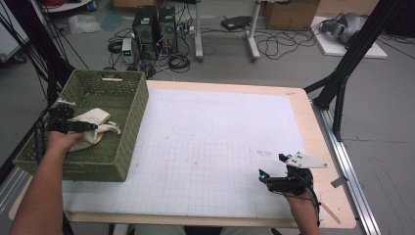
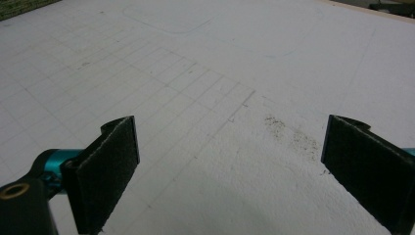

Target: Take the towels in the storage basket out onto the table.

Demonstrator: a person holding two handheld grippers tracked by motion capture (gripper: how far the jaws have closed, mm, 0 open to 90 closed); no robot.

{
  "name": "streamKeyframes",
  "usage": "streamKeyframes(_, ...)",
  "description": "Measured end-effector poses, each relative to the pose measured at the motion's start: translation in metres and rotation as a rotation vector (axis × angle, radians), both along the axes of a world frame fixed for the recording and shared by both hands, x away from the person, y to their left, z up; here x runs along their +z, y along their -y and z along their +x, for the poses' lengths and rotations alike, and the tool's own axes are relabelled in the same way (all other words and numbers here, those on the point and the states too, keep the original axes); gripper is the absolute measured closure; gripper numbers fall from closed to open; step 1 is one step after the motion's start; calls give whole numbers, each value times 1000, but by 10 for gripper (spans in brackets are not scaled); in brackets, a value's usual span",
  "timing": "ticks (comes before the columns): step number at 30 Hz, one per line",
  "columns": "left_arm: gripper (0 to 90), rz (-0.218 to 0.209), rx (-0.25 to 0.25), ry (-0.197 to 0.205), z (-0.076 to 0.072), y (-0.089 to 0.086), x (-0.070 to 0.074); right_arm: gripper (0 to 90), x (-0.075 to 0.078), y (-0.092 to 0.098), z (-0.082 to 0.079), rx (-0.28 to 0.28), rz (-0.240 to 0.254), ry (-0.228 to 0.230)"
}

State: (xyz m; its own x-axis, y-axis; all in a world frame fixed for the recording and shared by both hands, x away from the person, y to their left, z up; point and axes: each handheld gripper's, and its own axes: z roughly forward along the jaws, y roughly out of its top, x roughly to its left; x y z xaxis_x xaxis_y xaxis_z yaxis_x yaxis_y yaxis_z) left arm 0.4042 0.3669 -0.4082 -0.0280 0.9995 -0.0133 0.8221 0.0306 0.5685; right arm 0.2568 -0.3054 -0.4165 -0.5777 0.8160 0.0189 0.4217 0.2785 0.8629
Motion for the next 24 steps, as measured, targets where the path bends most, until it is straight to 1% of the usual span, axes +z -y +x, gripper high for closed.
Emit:
streamKeyframes(1,179,1,6,-21,1,0,-3,63,0,0,0,0,2,0)
streamKeyframes(2,177,4,7,-33,1,0,-4,63,0,0,0,1,1,0)
streamKeyframes(5,176,25,-20,-62,2,2,-6,63,-1,1,1,1,-2,-2)
streamKeyframes(6,188,36,-21,-81,2,2,-7,64,-1,1,1,1,-1,-5)
streamKeyframes(7,207,40,-21,-90,2,2,-8,63,-1,1,1,3,-1,-4)
streamKeyframes(10,260,43,-17,-94,2,2,-7,64,-1,2,0,1,-4,-7)
streamKeyframes(12,306,38,-30,-91,2,3,-6,64,-1,3,0,0,-5,-3)
streamKeyframes(13,345,43,-36,-94,2,3,-5,64,-1,4,0,1,-5,-2)
streamKeyframes(14,504,50,-41,-91,1,3,-4,64,-1,4,-1,-2,0,-4)
streamKeyframes(15,504,57,-58,-89,0,4,-3,64,-1,4,-1,-2,0,-4)
streamKeyframes(17,631,61,-77,-90,-1,4,-1,64,0,5,-2,-5,-3,-5)
streamKeyframes(18,658,54,-76,-91,-1,4,0,64,0,5,-1,-7,-3,-2)
streamKeyframes(20,679,21,-60,-70,-2,2,3,64,0,5,-2,-10,2,-6)
streamKeyframes(21,684,10,-51,-58,-3,2,4,64,0,6,-2,-14,5,-11)
streamKeyframes(24,687,-41,-26,-6,-5,-2,11,64,0,7,-3,-18,6,-7)
